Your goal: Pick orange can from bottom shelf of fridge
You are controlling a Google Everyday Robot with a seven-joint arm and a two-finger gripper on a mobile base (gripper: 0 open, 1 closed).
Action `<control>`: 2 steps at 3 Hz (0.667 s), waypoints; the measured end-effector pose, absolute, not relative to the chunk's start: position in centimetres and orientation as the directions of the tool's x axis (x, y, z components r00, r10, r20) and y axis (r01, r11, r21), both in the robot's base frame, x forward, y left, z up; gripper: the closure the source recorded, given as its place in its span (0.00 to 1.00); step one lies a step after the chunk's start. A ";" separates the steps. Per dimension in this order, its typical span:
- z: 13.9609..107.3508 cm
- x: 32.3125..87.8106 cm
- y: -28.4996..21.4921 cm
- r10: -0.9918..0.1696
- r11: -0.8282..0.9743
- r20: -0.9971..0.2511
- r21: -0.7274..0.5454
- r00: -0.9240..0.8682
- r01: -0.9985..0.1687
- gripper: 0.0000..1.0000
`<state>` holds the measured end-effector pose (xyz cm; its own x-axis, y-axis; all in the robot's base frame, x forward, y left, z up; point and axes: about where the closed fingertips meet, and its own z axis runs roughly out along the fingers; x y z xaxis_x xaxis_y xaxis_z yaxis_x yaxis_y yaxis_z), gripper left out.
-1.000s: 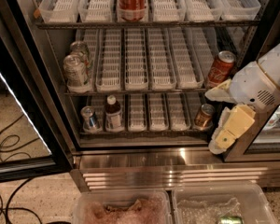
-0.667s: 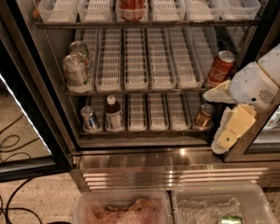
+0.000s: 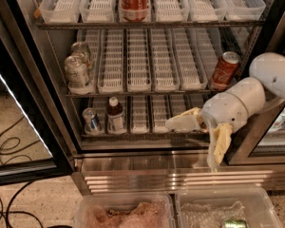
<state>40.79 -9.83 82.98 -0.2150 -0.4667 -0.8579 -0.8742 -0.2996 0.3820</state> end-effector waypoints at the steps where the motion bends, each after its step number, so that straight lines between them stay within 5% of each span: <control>1: 82.6 42.4 -8.7 -0.411 -0.277 -0.877 0.381 -0.250 -0.882 0.00; 2: 82.3 42.7 -8.4 -0.407 -0.264 -0.876 0.382 -0.256 -0.886 0.00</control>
Offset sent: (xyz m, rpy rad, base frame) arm 0.0091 0.0072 -0.0027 0.0602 0.0320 -0.0230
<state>42.74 -8.41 82.30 -0.2564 -0.4075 -0.8765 -0.8859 -0.2636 0.3817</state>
